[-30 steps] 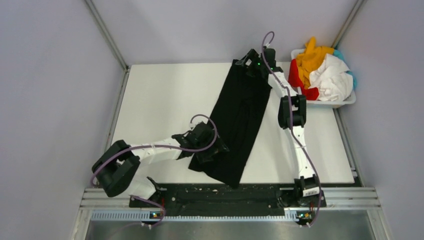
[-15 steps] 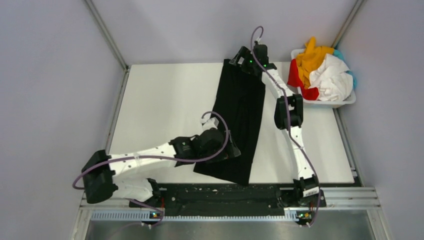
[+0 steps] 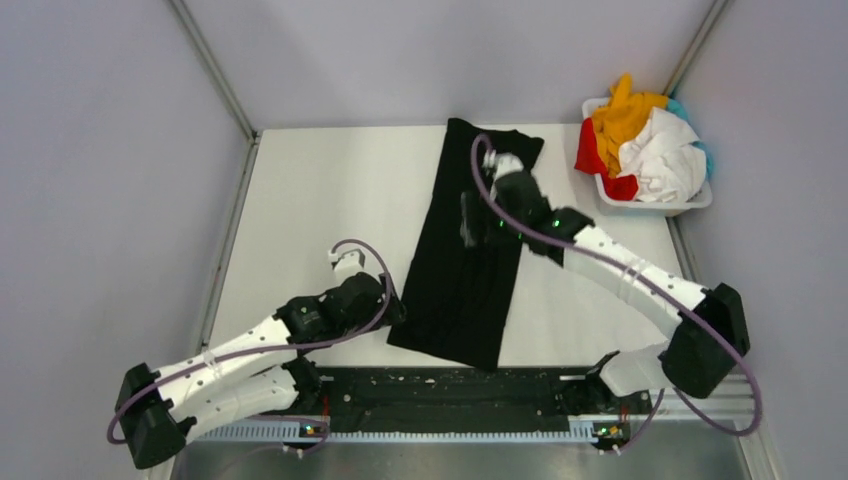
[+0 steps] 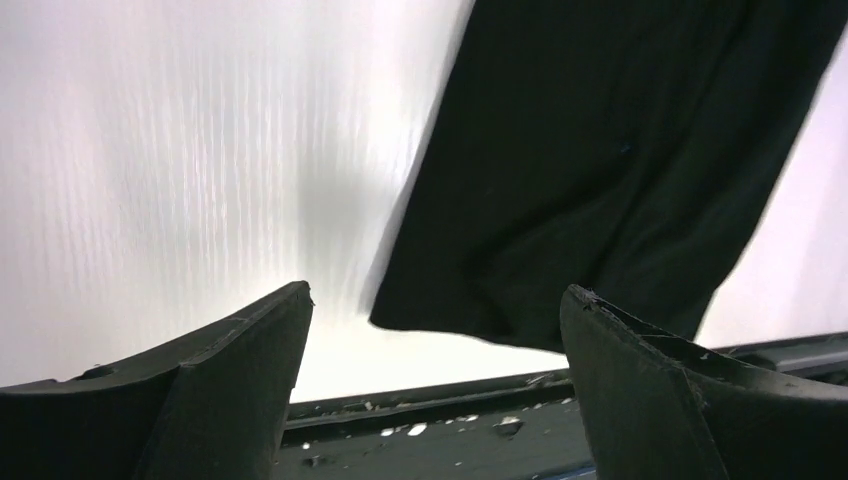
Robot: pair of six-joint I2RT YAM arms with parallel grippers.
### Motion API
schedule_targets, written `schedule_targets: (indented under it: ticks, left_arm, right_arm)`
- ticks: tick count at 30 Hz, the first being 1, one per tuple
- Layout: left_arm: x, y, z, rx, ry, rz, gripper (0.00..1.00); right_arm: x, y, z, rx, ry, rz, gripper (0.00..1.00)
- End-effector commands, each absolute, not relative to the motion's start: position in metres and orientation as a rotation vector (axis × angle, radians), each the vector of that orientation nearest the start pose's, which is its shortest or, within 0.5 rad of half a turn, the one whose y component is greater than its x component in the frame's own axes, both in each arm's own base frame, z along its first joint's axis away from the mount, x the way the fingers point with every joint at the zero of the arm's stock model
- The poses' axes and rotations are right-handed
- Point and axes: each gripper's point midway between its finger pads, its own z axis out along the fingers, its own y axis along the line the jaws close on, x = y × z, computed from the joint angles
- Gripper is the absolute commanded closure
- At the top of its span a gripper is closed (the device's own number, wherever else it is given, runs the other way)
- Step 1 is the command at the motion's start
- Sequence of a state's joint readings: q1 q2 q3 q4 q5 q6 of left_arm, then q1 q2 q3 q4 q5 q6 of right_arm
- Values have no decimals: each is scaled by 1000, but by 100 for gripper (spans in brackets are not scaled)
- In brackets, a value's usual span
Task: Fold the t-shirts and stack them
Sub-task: Rotate the tshirt 80 degrees, then grab the bottom of the folded rectangular tshirt with both arms
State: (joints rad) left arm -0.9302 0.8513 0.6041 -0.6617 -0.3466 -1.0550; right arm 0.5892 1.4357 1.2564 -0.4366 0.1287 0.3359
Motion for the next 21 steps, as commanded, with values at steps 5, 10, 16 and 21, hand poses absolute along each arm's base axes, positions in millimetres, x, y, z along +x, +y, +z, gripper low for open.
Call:
schedule_targets:
  ticks: [5, 10, 16, 21]
  left_arm:
    - [140, -193, 50, -195, 2598, -582, 25]
    - [134, -200, 31, -177, 2679, -574, 46]
    - [134, -198, 18, -203, 2713, -519, 50]
    - [138, -196, 8, -236, 2725, -463, 63]
  right_arm:
    - [169, 234, 97, -426, 2490, 342, 6]
    - [115, 241, 74, -582, 2548, 399, 9]
    - [81, 239, 42, -654, 2644, 471, 15]
    - [76, 242, 32, -643, 2650, 518, 21]
